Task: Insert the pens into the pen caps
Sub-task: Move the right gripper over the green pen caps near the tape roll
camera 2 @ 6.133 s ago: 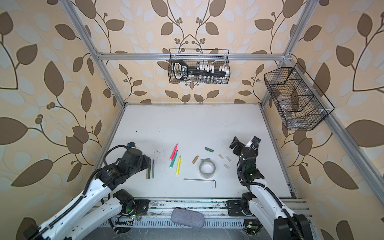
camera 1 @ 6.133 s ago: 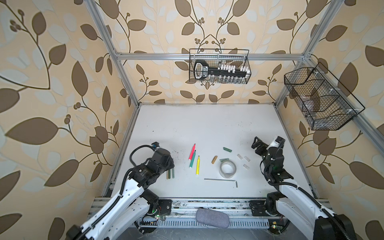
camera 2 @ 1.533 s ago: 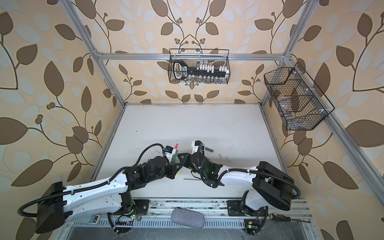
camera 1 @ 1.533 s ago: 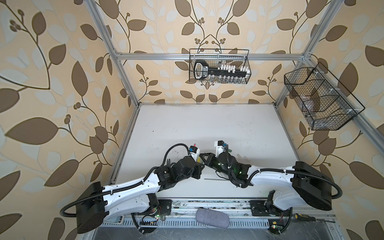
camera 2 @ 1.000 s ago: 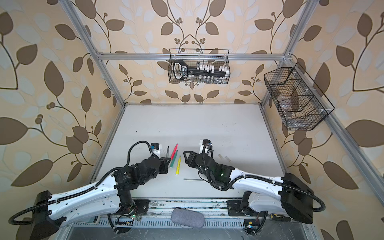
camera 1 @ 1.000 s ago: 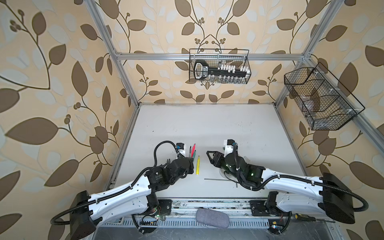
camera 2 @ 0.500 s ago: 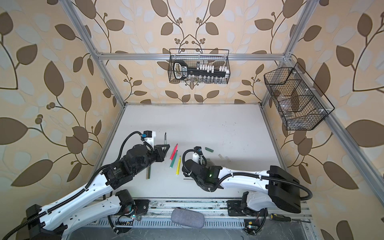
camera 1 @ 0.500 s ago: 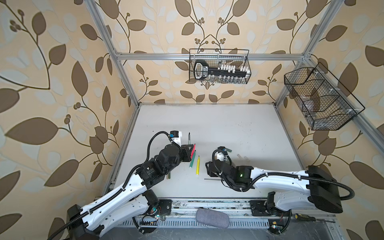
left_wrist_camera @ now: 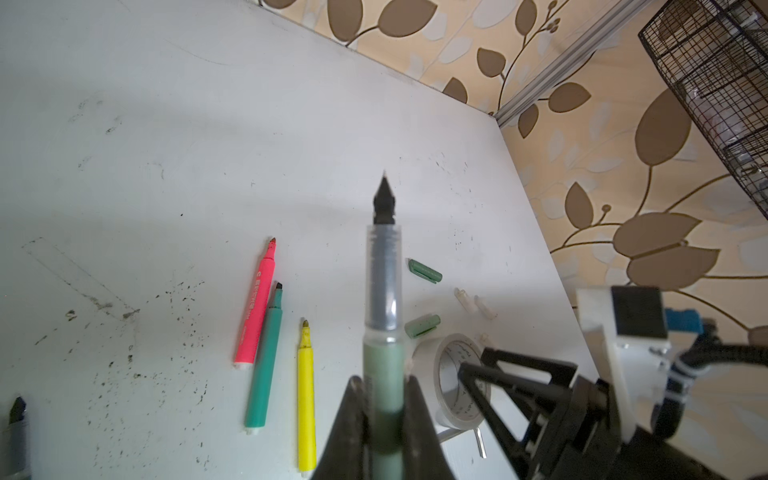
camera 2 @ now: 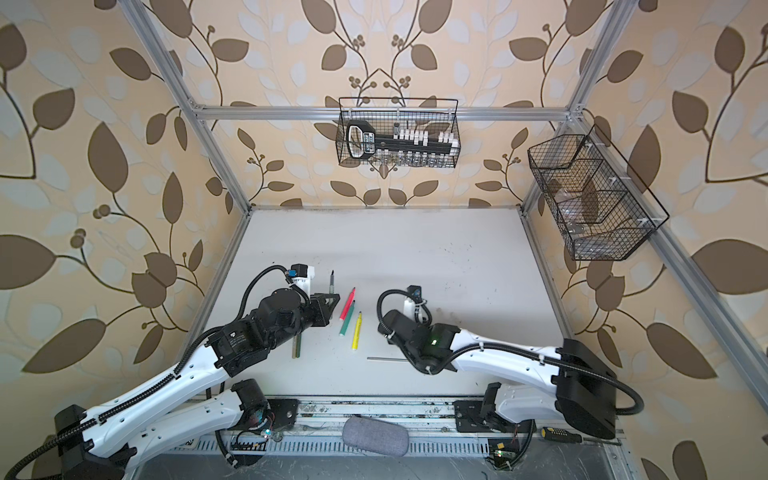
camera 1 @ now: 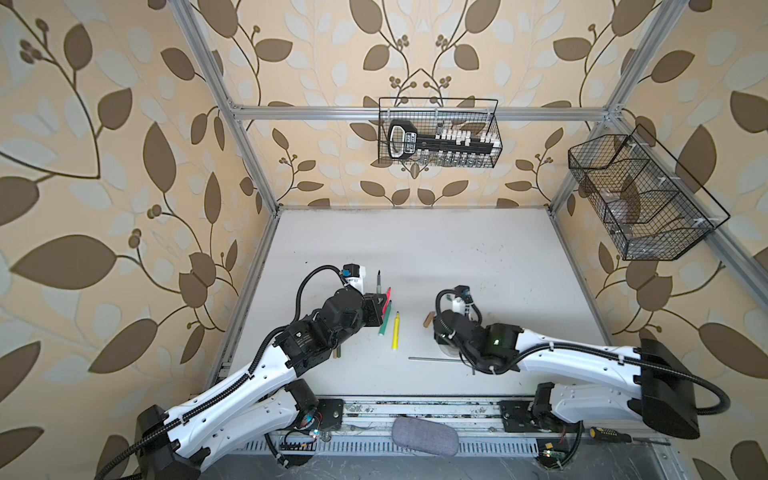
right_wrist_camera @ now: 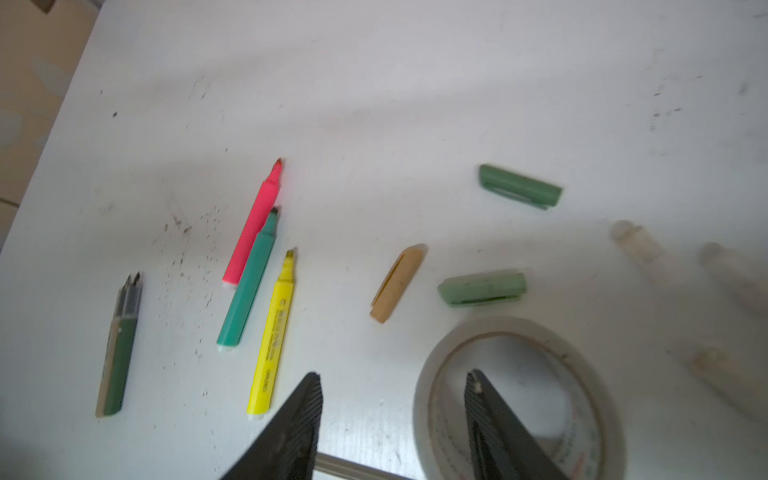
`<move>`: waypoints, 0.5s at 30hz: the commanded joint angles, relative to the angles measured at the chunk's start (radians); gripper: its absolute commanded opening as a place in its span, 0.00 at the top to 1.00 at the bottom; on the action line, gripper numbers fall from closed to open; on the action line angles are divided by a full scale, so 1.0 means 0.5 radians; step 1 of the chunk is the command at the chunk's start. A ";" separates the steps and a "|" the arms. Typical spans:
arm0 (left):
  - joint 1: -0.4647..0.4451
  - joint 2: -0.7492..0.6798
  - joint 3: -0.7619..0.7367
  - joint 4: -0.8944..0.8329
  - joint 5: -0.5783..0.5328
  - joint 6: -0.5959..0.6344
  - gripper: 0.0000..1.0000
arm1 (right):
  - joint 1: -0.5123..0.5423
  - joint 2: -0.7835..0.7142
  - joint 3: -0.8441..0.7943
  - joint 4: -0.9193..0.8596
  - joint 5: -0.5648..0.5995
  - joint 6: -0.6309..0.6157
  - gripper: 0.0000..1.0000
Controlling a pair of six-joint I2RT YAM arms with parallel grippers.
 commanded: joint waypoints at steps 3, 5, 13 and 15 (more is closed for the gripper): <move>0.002 -0.008 0.074 0.034 -0.044 -0.049 1.00 | -0.391 -0.321 -0.183 -0.188 -0.101 -0.235 0.45; 0.002 -0.009 0.074 0.036 -0.050 -0.055 1.00 | -0.589 -0.393 -0.287 -0.132 -0.252 -0.314 0.44; 0.002 -0.019 0.089 0.027 -0.019 -0.055 1.00 | -0.769 -0.114 -0.429 0.132 -0.590 -0.395 0.52; 0.002 -0.024 0.092 0.017 -0.026 -0.051 1.00 | -0.715 0.002 -0.404 0.186 -0.628 -0.383 0.55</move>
